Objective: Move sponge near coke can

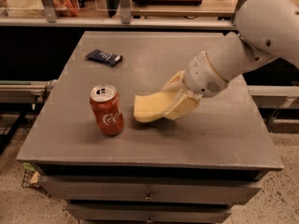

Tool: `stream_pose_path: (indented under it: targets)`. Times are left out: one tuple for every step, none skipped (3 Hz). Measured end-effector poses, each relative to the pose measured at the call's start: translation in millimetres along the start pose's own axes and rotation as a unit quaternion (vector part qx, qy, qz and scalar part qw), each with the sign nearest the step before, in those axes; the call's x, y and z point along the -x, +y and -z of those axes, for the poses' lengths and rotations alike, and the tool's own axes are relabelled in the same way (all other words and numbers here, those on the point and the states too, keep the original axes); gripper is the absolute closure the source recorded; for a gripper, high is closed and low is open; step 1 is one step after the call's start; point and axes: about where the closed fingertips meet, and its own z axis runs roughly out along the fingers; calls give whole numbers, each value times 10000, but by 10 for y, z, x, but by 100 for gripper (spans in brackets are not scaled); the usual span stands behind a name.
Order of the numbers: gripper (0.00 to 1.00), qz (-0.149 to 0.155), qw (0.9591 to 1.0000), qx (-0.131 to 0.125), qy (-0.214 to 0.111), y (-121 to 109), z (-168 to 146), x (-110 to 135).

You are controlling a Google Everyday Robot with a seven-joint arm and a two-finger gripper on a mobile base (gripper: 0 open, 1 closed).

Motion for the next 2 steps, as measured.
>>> stream_pose_path:
  targets:
    - [1, 80, 9999, 34, 51, 8, 6, 8]
    - [0, 98, 9999, 18, 82, -1, 26, 7]
